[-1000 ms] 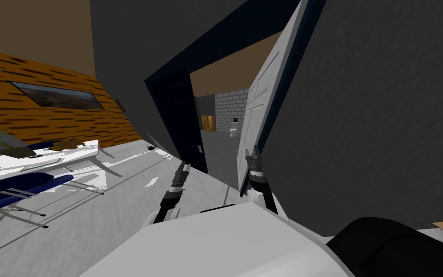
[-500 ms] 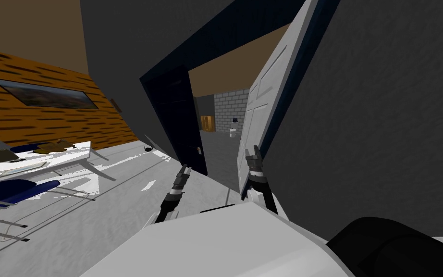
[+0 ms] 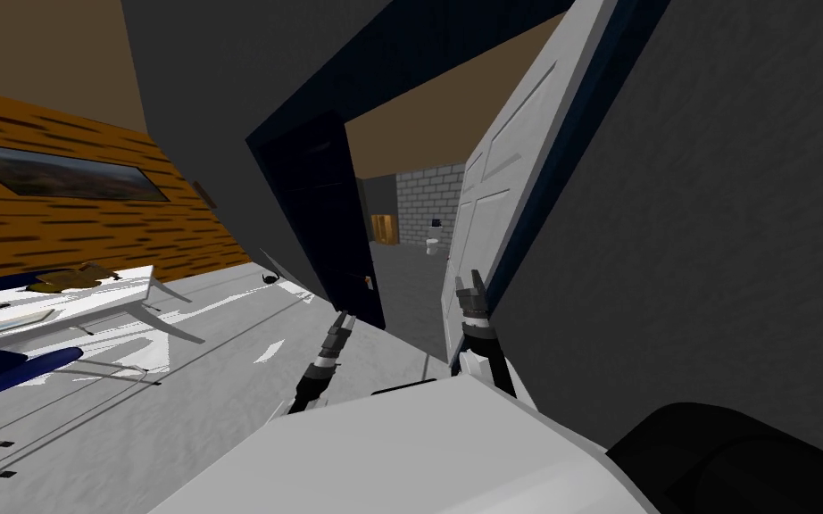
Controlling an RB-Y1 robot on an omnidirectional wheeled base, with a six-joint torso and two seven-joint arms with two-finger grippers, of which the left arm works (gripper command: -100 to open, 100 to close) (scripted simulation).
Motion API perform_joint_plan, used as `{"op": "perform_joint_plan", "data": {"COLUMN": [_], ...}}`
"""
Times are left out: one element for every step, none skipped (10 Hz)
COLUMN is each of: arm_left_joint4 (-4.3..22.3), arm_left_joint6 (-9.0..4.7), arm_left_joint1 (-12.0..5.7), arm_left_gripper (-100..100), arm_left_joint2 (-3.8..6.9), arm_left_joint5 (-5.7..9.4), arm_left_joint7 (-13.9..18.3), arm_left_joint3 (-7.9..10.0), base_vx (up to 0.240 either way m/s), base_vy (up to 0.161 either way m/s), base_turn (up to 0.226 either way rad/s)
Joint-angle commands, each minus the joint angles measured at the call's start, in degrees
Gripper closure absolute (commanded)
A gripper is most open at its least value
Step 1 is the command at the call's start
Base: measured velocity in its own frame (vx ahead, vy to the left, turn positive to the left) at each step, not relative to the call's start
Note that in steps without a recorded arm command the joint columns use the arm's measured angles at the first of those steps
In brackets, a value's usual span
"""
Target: Push the door open
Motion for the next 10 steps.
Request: {"op": "perform_joint_plan", "data": {"arm_left_joint4": [2.6,4.1,5.6,7.1,8.7,10.2,11.7,13.1,14.6,16.1], "arm_left_joint6": [-1.51,-2.33,-3.15,-3.97,-4.79,-5.62,-6.42,-7.22,-8.02,-8.81], "arm_left_joint1": [-0.53,-0.86,-1.18,-1.51,-1.83,-2.15,-2.47,-2.79,-3.10,-3.42], "arm_left_gripper": [-100,-100,-100,-100,-100,-100,-100,-100,-100,-100], "arm_left_joint2": [0.74,1.15,1.57,1.99,2.40,2.82,3.22,3.62,4.02,4.41], "arm_left_joint5": [-0.37,-0.61,-0.84,-1.08,-1.31,-1.54,-1.78,-2.00,-2.23,-2.46], "arm_left_joint7": [0.8,1.3,1.7,2.2,2.6,3.1,3.5,3.9,4.4,4.8], "arm_left_joint3": [0.05,0.07,0.09,0.10,0.12,0.14,0.16,0.17,0.19,0.21], "base_vx": [0.097,0.096,0.093,0.100,0.097,0.088,0.093,0.099,0.102,0.099], "base_vy": [0.036,0.029,0.025,0.026,0.031,0.038,0.040,0.037,0.038,0.034], "base_turn": [-0.031,-0.032,-0.022,-0.029,-0.032,-0.030,-0.025,-0.036,-0.029,-0.027]}}
